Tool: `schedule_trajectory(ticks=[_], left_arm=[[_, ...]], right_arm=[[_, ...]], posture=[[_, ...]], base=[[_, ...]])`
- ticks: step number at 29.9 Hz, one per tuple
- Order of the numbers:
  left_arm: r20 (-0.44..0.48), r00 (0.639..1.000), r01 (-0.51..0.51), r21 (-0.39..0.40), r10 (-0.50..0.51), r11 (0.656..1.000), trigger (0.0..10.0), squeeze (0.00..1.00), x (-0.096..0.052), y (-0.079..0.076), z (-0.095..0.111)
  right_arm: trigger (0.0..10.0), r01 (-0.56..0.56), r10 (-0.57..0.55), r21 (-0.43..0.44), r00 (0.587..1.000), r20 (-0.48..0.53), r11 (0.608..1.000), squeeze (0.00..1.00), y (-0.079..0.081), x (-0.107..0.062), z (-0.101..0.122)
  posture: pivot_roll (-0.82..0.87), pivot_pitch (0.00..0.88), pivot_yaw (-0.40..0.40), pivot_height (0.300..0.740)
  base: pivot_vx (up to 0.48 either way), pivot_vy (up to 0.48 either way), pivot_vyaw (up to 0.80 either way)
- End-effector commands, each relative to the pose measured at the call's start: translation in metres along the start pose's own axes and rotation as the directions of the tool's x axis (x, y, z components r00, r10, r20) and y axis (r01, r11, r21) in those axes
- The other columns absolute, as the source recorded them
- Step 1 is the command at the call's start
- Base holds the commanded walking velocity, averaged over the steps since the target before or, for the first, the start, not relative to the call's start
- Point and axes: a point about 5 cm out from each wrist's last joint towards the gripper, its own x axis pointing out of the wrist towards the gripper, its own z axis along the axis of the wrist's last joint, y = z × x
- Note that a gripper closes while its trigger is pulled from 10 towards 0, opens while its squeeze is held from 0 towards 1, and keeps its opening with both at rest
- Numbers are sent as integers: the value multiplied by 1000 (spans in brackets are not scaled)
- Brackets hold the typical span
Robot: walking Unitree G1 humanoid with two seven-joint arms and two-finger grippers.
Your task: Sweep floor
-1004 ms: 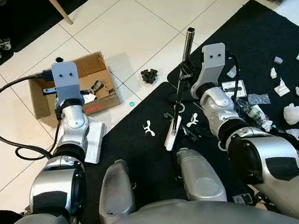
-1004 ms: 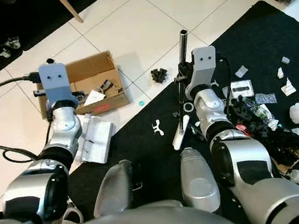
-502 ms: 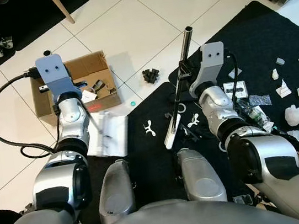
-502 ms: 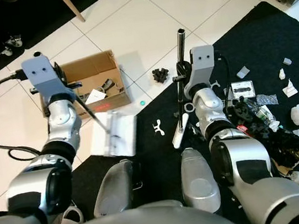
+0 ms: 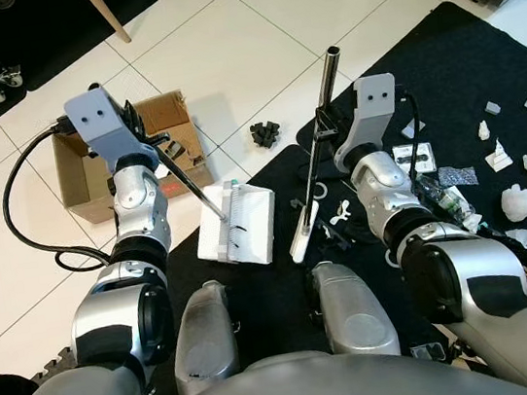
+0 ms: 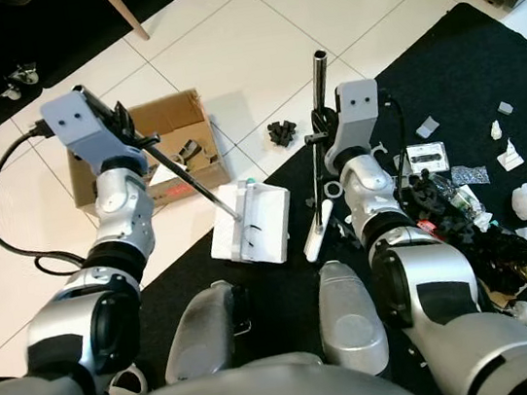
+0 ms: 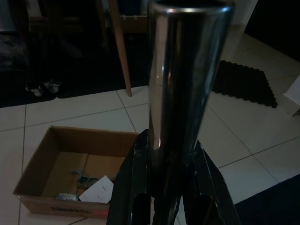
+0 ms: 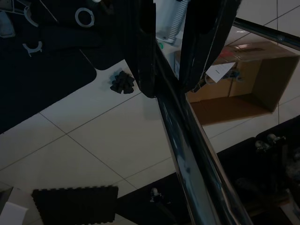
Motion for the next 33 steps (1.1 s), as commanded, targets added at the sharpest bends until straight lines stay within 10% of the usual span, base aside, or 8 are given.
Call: schedule_trajectory(ticks=[1,5,33], left_arm=[[3,999,34,32,-34,999,10000,0,-1,-6,-1],[-24,998,58,171,-55,984,10000,0,-13,-2,-17],[-253,965,19,344,73,939,10000,0,-58,42,-75]], right_arm=[[10000,-18,18,-12,999,36,1000,0,4,3,7],[10000,-22,23,-18,1000,21,1000,0,5,0,1],[10000,15,-20,-54,995,-100,998,0,-4,-17,-28]], posture=[[-30,0,49,740],[-34,0,49,740],[-30,0,38,740]], base=[[0,0,0],[0,0,0],[0,0,0]])
